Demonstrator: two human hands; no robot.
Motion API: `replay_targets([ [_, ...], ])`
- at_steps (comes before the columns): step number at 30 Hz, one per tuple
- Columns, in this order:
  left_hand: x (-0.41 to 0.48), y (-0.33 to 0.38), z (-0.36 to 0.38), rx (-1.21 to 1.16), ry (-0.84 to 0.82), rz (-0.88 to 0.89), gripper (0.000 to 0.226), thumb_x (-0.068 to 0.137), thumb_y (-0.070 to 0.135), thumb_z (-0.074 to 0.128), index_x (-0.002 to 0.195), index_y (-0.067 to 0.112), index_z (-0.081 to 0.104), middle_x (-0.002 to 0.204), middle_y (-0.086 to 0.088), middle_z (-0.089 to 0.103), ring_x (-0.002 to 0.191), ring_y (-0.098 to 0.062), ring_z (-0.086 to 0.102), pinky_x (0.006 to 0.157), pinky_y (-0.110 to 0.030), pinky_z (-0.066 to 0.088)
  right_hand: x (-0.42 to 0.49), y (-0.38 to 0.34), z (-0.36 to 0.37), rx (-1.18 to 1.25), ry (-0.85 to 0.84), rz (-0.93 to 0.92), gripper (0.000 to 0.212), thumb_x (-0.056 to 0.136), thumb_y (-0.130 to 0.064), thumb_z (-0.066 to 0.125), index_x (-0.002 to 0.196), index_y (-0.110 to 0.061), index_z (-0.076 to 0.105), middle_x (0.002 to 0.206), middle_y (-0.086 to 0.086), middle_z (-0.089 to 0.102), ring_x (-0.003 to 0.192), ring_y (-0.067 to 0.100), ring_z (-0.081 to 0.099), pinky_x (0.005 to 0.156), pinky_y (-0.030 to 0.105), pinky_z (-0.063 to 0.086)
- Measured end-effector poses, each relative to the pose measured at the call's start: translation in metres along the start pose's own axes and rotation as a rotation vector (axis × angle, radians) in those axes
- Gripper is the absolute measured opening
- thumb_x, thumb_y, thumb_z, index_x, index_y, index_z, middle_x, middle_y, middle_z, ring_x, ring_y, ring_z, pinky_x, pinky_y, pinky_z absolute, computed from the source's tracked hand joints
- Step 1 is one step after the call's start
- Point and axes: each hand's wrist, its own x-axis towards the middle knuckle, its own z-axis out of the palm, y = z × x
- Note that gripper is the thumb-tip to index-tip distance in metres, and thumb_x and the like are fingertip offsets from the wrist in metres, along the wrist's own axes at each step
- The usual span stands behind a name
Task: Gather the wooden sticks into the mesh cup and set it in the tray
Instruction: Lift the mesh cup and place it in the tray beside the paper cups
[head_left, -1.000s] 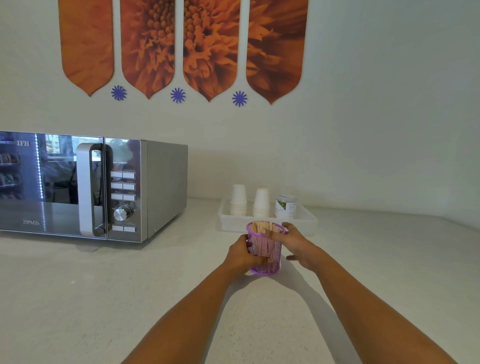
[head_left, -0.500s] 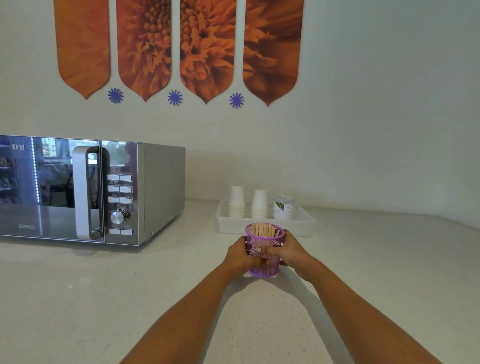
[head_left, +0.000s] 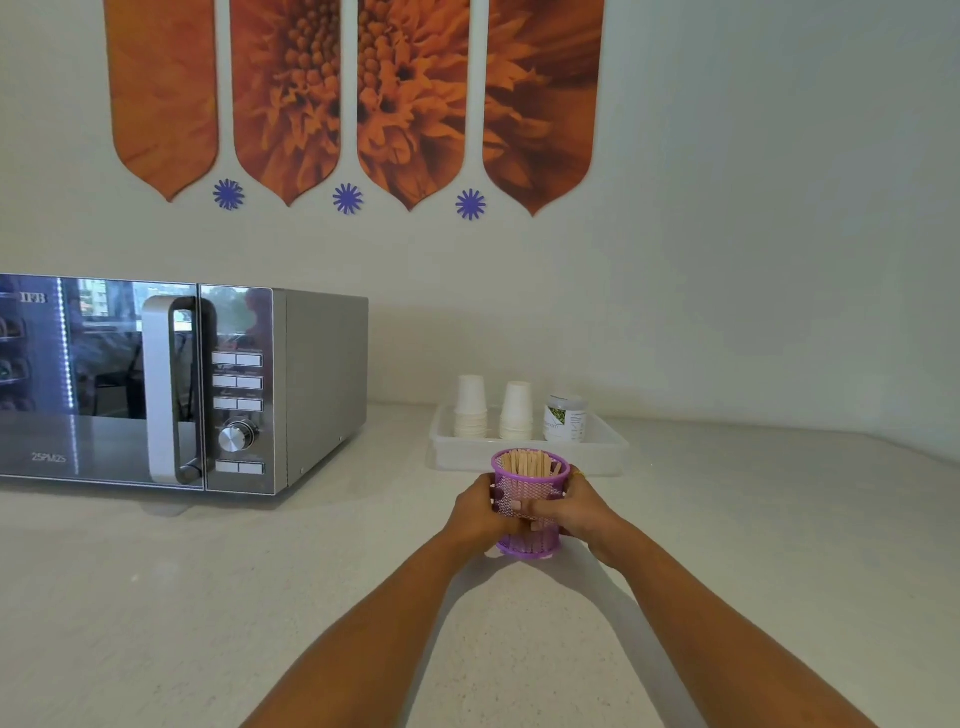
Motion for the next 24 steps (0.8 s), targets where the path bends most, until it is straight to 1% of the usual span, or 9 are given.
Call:
replay_targets([
  [4, 0.000, -0.001, 0.002, -0.009, -0.019, -0.020, 0.075, 0.078, 0.008, 0.074, 0.141, 0.009, 0.034, 0.141, -0.011, 0.048, 0.128, -0.028, 0.049, 0.101, -0.033, 0.046, 0.003, 0.008, 0.006, -0.028, 0.017, 0.022, 0.088, 0.067, -0.018, 0.083, 0.140, -0.016, 0.034, 0.136, 0.009, 0.051, 0.120, 0.026, 0.051, 0.098, 0.037, 0.050],
  [9, -0.001, -0.007, 0.003, 0.012, -0.036, -0.032, 0.074, 0.080, 0.010, 0.072, 0.142, 0.009, 0.032, 0.142, -0.011, 0.047, 0.128, -0.028, 0.049, 0.102, -0.034, 0.046, 0.002, 0.010, 0.011, -0.080, 0.058, 0.029, 0.085, 0.071, -0.018, 0.080, 0.142, -0.014, 0.032, 0.138, 0.010, 0.049, 0.126, 0.029, 0.049, 0.100, 0.037, 0.049],
  [16, -0.001, -0.010, -0.001, 0.049, -0.066, -0.023, 0.071, 0.083, 0.013, 0.069, 0.143, 0.010, 0.031, 0.144, -0.010, 0.046, 0.130, -0.027, 0.049, 0.103, -0.034, 0.045, 0.002, 0.014, 0.013, -0.104, 0.101, 0.012, 0.088, 0.071, -0.024, 0.081, 0.142, -0.014, 0.031, 0.141, 0.009, 0.047, 0.128, 0.030, 0.049, 0.103, 0.040, 0.049],
  [21, 0.001, -0.019, -0.013, 0.071, -0.113, -0.069, 0.082, 0.079, 0.014, 0.074, 0.146, 0.012, 0.025, 0.147, -0.009, 0.042, 0.133, -0.025, 0.045, 0.107, -0.036, 0.042, 0.005, 0.010, 0.013, -0.092, 0.129, 0.000, 0.088, 0.068, -0.029, 0.082, 0.140, -0.015, 0.034, 0.140, 0.008, 0.049, 0.127, 0.028, 0.049, 0.100, 0.038, 0.049],
  [24, 0.004, -0.025, -0.022, 0.166, -0.098, -0.054, 0.087, 0.077, 0.020, 0.076, 0.146, 0.012, 0.024, 0.149, -0.009, 0.039, 0.136, -0.025, 0.041, 0.109, -0.035, 0.040, 0.010, 0.000, 0.014, -0.096, 0.138, -0.014, 0.085, 0.069, -0.028, 0.082, 0.139, -0.016, 0.036, 0.140, 0.007, 0.049, 0.128, 0.028, 0.050, 0.098, 0.036, 0.049],
])
